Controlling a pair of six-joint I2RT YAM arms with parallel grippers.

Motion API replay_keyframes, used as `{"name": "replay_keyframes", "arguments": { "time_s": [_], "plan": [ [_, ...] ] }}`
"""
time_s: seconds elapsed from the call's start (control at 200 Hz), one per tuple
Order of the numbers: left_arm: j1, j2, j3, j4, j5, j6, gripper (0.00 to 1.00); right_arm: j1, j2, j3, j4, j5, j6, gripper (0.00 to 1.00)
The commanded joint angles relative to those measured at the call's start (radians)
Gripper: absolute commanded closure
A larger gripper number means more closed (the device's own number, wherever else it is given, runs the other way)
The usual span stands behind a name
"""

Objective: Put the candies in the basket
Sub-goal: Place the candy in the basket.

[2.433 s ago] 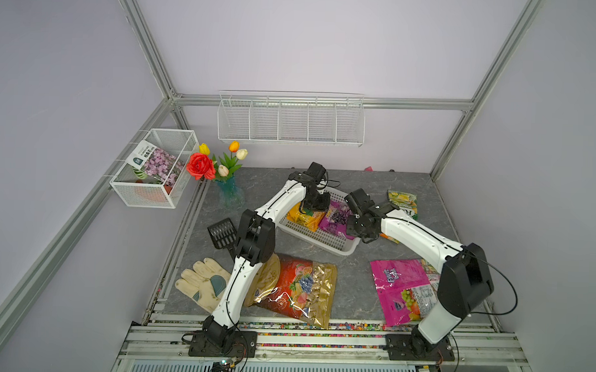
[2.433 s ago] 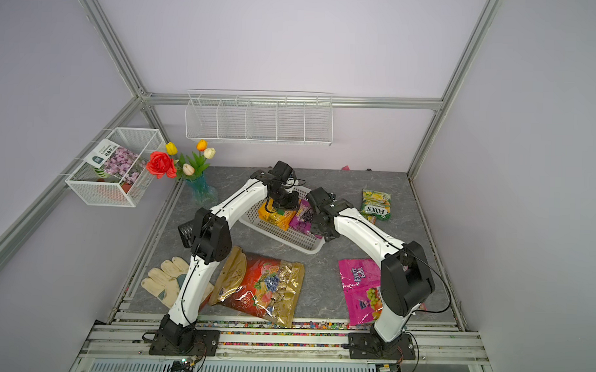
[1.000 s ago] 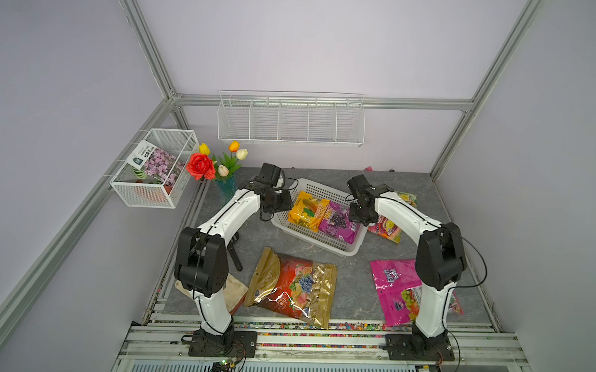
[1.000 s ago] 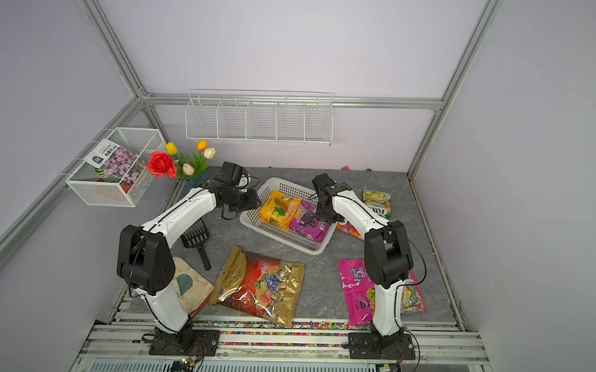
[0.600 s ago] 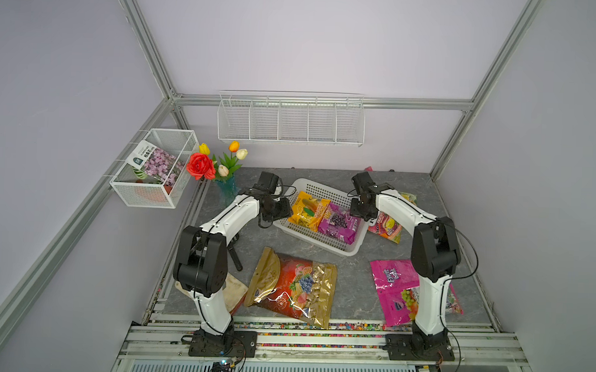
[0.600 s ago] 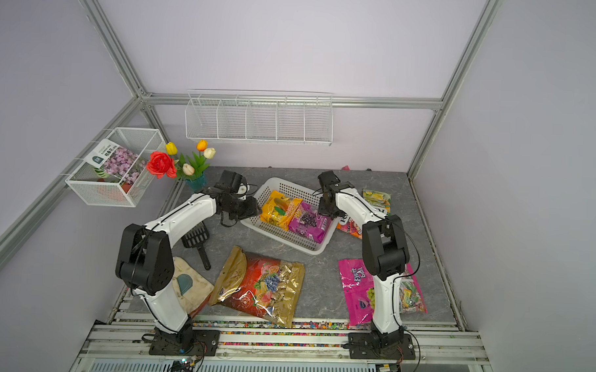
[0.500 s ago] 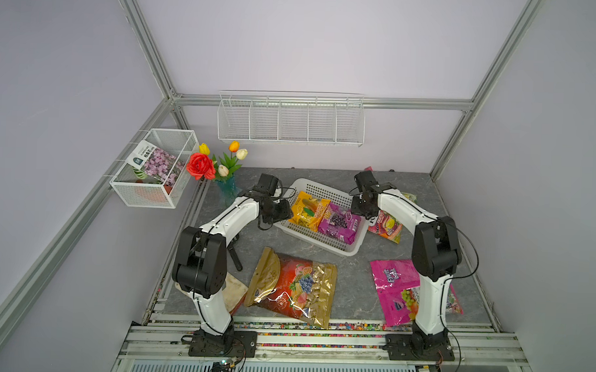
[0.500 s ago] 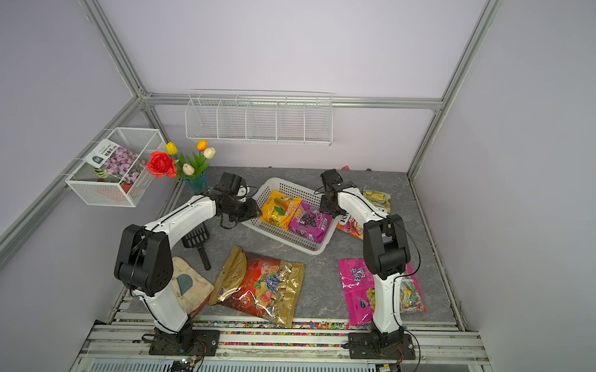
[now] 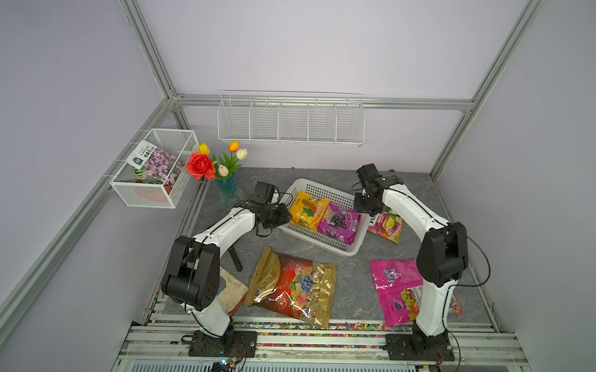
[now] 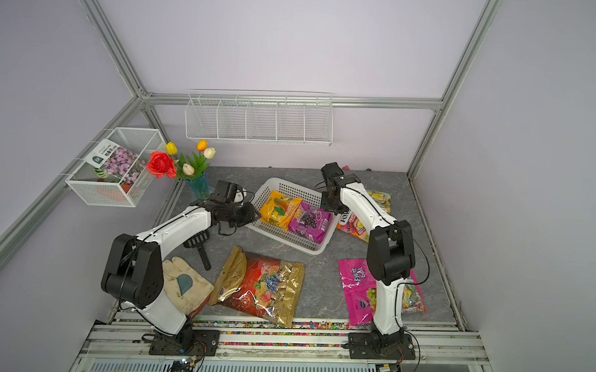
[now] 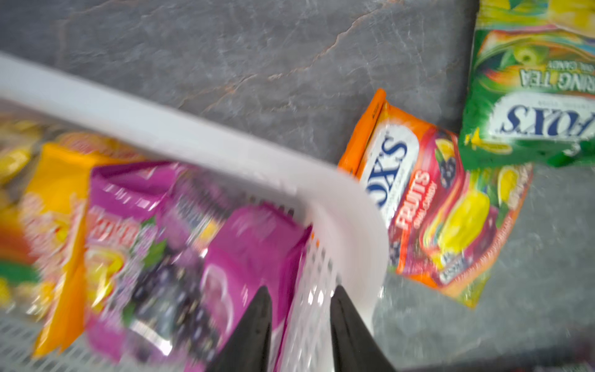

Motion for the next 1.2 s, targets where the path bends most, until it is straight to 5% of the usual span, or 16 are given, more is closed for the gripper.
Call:
{"name": "replay_keyframes", "arguments": {
  "time_s": [0.0, 0.22, 0.705, 1.055, 1.195],
  "plan": [
    [-0.003, -0.017, -0.037, 0.007, -0.021, -0.051, 0.62, 0.033, -0.069, -0.037, -0.065, -0.018, 0.038, 0.64],
    [-0.012, -0.033, -0.067, 0.027, -0.02, -0.067, 0.65, 0.05, -0.01, -0.047, -0.058, -0.041, 0.067, 0.66],
    [-0.077, -0.07, -0.118, 0.026, -0.041, -0.177, 0.68, 0.007, 0.166, 0.028, 0.027, 0.102, -0.057, 0.99],
    [-0.128, -0.161, -0.187, 0.04, -0.039, -0.256, 0.67, -0.043, 0.219, 0.138, -0.016, 0.114, -0.097, 0.99],
    [-0.129, -0.249, -0.18, 0.016, -0.079, -0.26, 0.66, -0.041, 0.142, 0.143, -0.042, 0.095, -0.083, 0.86]
  ]
}}
